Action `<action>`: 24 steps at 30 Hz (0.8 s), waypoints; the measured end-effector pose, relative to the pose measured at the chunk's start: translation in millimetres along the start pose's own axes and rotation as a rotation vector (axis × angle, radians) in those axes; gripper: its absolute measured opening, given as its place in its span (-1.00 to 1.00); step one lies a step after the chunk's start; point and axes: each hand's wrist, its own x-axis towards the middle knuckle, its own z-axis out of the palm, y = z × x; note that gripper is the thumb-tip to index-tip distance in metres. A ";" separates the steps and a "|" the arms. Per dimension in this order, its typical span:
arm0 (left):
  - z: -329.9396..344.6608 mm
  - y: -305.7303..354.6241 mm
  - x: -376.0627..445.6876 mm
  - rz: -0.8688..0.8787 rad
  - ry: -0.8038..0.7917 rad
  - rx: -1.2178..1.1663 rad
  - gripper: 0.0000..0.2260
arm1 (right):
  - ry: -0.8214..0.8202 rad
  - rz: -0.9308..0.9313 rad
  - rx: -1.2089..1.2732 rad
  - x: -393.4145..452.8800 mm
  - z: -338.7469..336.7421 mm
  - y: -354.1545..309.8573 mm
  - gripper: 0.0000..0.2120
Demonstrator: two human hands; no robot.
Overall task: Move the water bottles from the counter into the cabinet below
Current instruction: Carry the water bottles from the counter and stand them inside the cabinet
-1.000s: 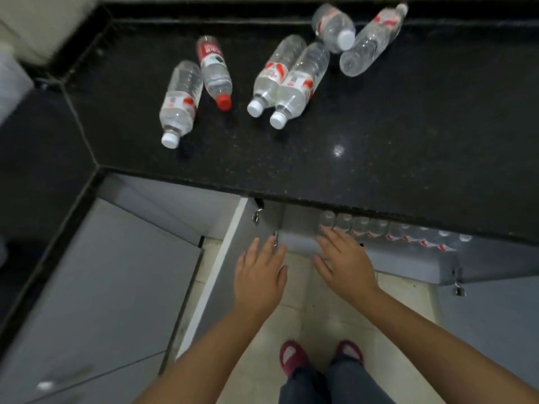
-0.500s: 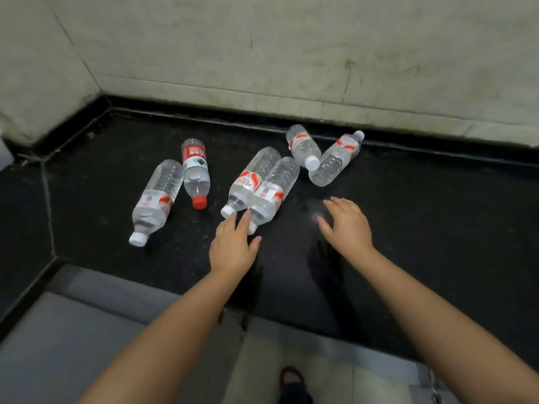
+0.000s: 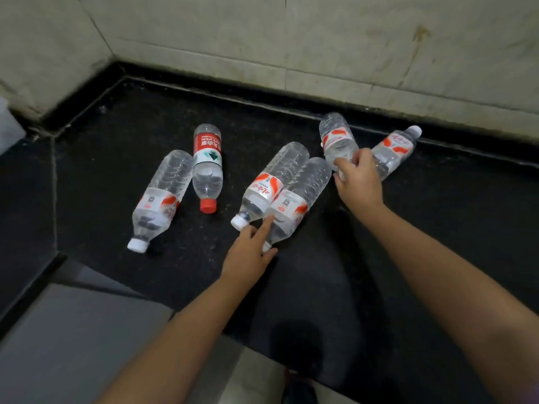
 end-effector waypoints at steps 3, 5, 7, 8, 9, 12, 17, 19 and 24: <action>4.1 7.6 -7.1 -0.020 0.075 -0.151 -0.43 | 0.041 -0.011 0.027 5.1 -13.1 -11.4 -0.80; -2.5 12.7 -12.6 -0.026 0.127 -0.172 -0.48 | 0.121 -0.009 0.068 14.6 -34.5 -27.2 -0.79; -17.8 19.0 -21.5 -0.005 0.205 -0.163 -0.54 | 0.120 0.047 0.100 17.4 -64.7 -44.5 -0.73; -28.1 22.1 -27.3 0.017 0.244 -0.155 -0.58 | 0.105 0.072 0.109 13.1 -80.6 -52.4 -0.71; -39.8 25.6 -35.4 0.046 0.278 -0.145 -0.60 | 0.095 0.089 0.116 4.4 -96.8 -59.1 -0.70; -73.1 32.4 -70.0 0.141 0.339 -0.066 -0.66 | 0.104 0.152 0.164 -41.3 -145.1 -78.8 -0.73; -100.6 27.5 -160.8 0.306 0.333 0.110 -0.79 | 0.052 0.295 0.321 -155.0 -207.8 -125.8 -0.86; -100.7 20.2 -200.0 0.371 0.309 0.162 -0.78 | 0.008 0.353 0.327 -201.9 -219.4 -141.4 -0.95; -82.4 -1.0 -271.6 0.455 0.195 0.187 -0.82 | -0.200 0.475 0.375 -299.6 -220.5 -155.7 -0.91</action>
